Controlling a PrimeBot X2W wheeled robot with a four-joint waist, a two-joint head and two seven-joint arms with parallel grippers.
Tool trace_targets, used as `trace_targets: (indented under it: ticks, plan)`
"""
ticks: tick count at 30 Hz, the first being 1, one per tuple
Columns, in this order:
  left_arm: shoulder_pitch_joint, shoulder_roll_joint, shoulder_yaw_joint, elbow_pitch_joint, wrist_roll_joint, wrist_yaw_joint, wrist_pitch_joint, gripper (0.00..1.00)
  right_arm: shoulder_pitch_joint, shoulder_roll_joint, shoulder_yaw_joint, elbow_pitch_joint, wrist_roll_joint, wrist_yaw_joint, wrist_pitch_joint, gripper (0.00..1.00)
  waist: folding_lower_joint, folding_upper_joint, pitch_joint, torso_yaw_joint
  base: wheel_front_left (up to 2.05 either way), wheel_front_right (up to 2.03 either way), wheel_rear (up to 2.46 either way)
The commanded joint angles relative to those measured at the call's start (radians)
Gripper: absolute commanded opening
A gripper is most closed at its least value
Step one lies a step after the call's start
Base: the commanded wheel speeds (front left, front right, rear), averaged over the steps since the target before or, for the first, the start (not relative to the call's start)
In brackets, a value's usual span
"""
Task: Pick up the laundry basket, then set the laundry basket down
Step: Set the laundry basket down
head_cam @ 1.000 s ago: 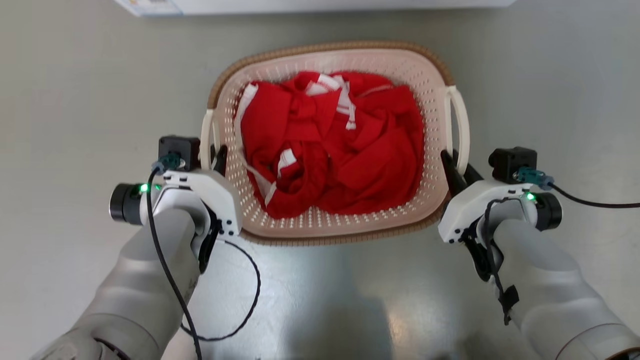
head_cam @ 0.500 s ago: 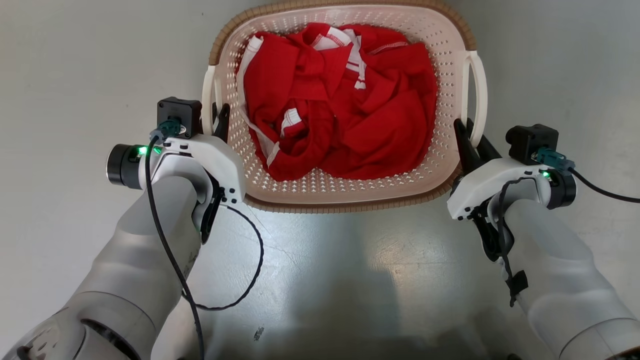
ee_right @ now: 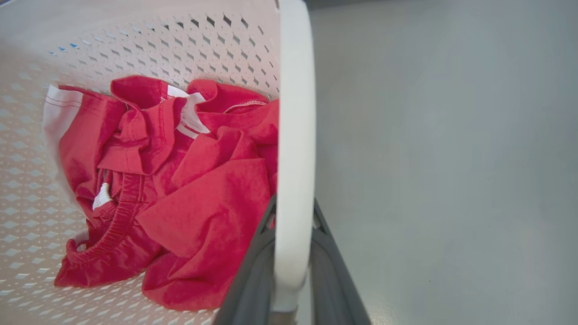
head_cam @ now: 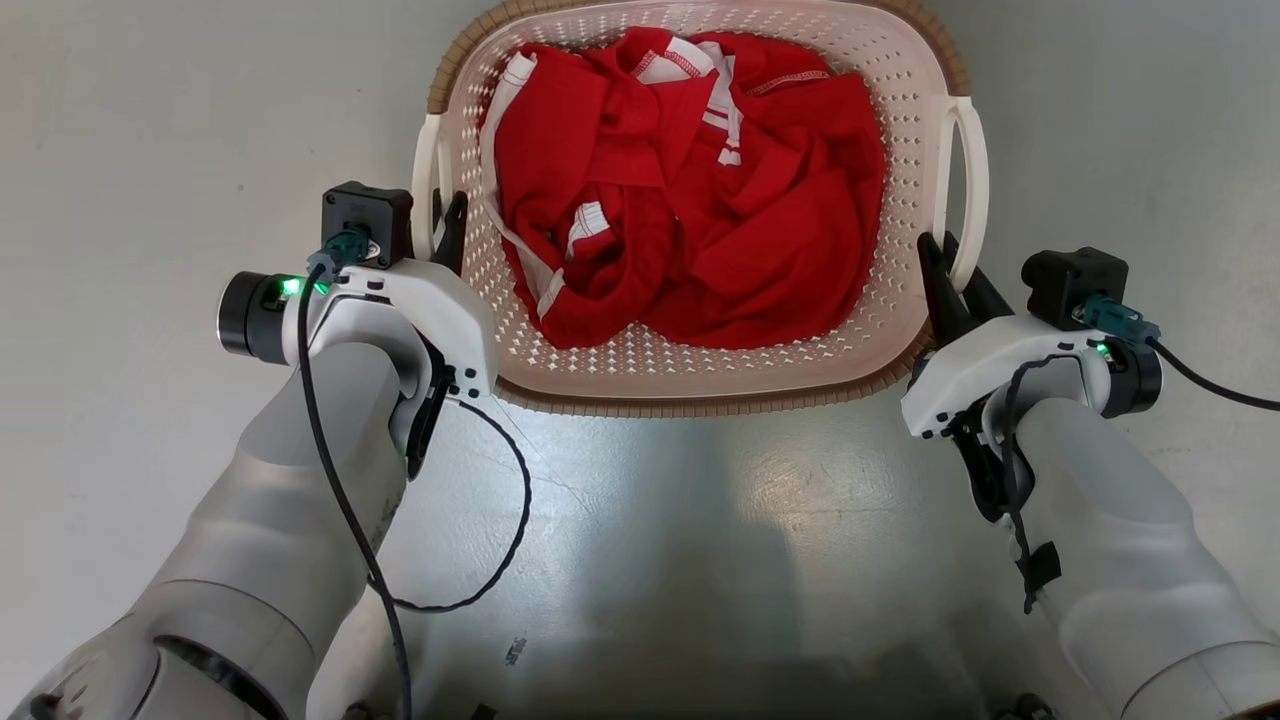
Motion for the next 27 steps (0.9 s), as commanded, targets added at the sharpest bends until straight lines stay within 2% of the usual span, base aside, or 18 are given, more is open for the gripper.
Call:
trace_targets:
  ticks: [1, 27]
  plan:
    - [-0.009, 0.044, 0.016, 0.002, 0.018, -0.007, -0.009, 0.00, 0.053, -0.010, 0.007, -0.012, 0.003, -0.002, -0.015, 0.00, -0.0001, 0.0000, 0.005, -0.002, 0.00, 0.00, 0.00]
    - [-0.015, 0.015, 0.080, 0.025, 0.097, -0.028, -0.009, 0.00, 0.069, -0.010, 0.022, -0.023, 0.043, -0.002, -0.015, 0.00, -0.0001, 0.0000, 0.049, -0.016, 0.00, 0.00, 0.00]
